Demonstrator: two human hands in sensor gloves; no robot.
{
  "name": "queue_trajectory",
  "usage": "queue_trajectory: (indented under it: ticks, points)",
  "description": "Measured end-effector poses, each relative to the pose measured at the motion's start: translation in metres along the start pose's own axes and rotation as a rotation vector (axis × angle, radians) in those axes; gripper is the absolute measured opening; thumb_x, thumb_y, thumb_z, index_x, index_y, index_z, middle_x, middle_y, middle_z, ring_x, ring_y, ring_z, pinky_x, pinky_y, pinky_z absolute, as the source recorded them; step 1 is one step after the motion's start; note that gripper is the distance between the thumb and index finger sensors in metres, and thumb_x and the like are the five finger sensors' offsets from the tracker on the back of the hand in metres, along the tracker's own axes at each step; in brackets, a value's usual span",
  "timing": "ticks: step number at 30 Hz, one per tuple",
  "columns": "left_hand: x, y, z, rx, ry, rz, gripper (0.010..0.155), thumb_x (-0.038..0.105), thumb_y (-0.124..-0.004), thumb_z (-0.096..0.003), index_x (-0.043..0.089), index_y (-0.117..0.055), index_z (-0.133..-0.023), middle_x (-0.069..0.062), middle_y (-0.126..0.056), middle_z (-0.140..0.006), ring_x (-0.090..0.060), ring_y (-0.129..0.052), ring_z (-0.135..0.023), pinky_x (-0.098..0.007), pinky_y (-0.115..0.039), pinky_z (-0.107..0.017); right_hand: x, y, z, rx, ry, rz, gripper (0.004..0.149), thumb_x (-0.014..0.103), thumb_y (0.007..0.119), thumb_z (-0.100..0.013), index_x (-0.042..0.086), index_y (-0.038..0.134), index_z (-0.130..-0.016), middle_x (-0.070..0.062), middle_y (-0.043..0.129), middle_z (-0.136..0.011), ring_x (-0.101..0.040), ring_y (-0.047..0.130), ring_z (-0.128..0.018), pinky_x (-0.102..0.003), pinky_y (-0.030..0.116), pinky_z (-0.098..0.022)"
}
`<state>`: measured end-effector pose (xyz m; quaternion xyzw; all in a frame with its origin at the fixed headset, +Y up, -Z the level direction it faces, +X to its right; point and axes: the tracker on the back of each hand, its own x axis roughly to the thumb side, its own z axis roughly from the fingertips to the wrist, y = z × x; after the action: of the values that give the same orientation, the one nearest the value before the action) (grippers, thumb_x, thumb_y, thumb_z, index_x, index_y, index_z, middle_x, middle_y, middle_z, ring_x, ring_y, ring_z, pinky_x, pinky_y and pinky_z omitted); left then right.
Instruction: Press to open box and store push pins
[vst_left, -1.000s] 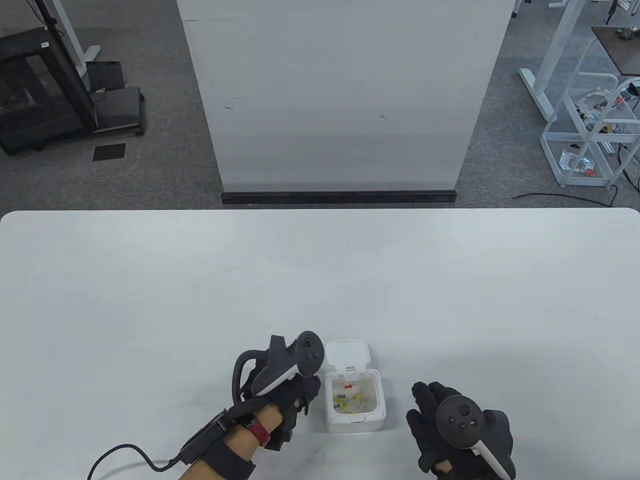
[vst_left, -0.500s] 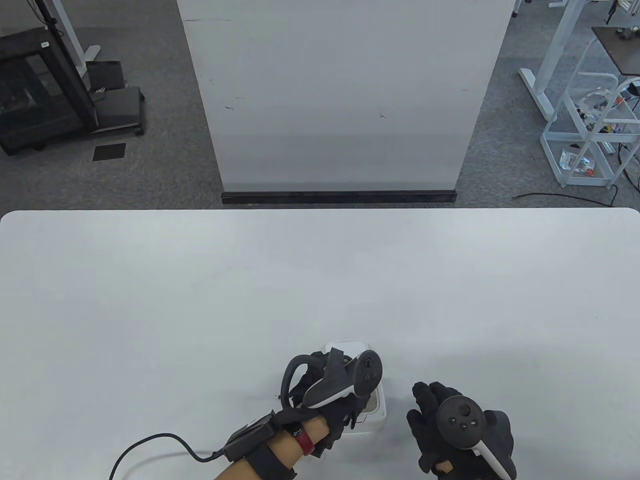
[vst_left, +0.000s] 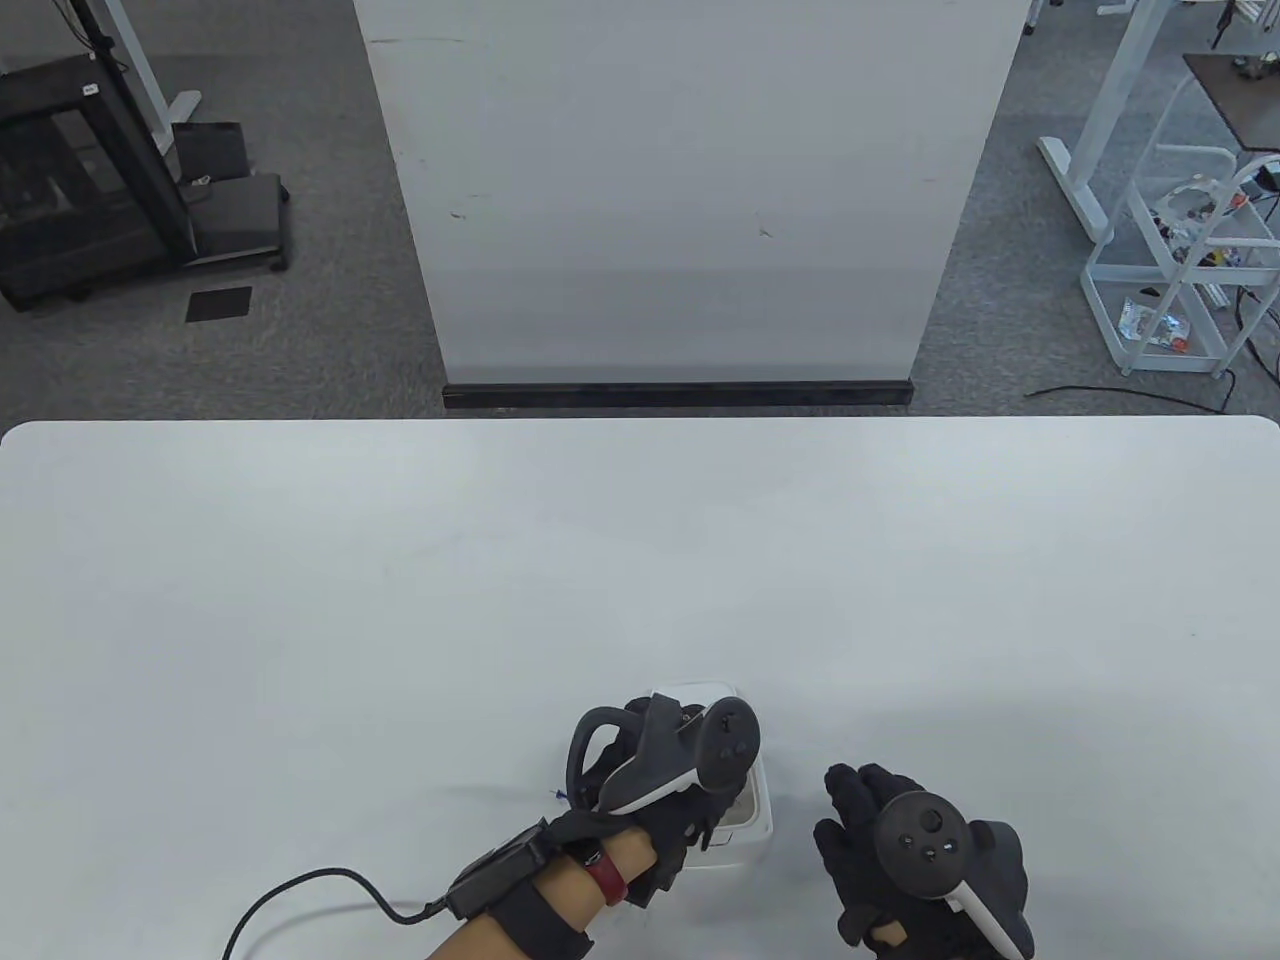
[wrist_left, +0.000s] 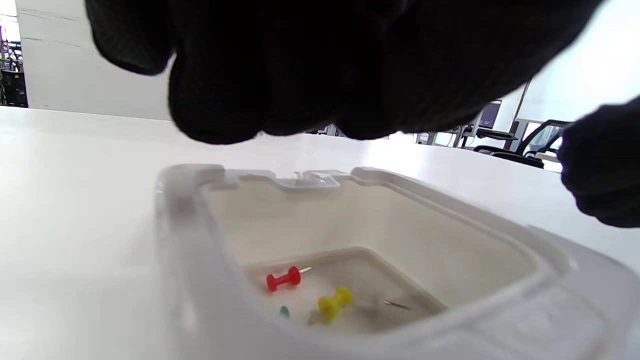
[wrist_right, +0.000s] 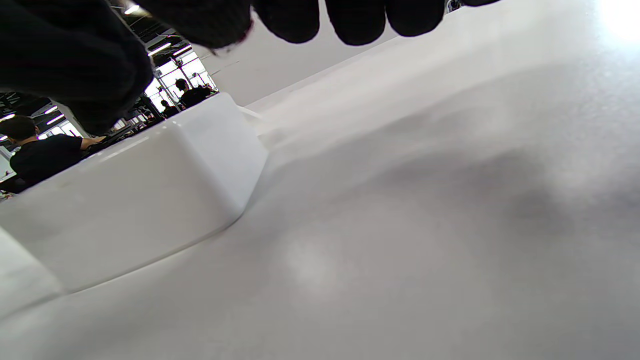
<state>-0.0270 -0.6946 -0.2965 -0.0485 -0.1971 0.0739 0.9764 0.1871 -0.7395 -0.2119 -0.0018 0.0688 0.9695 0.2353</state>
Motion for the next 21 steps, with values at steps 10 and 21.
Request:
queue_trajectory:
  ticks: [10,21]
  points:
    - [-0.073,0.014,0.022,0.042,0.122,-0.049,0.039,0.043,-0.089,-0.0401,0.022,-0.091,-0.072,-0.004,-0.096,-0.067,-0.033,-0.093,-0.066,-0.058,-0.064,-0.07,0.0,0.001,0.0,0.004,0.006,0.006,0.06,0.048,0.07,-0.051,0.028,0.049,-0.104,-0.005,0.051,-0.11,-0.041,0.049,-0.101,-0.061,0.046,-0.075]
    - [-0.109,-0.018,0.041,-0.076,0.163,-0.151,0.042,0.039,-0.09,-0.0407,0.022,-0.089,-0.079,-0.004,-0.096,-0.071,-0.033,-0.094,-0.068,-0.057,-0.064,-0.07,0.001,0.002,0.0,0.01,0.012,0.019,0.06,0.048,0.07,-0.051,0.028,0.049,-0.104,-0.005,0.051,-0.11,-0.041,0.049,-0.101,-0.061,0.046,-0.075]
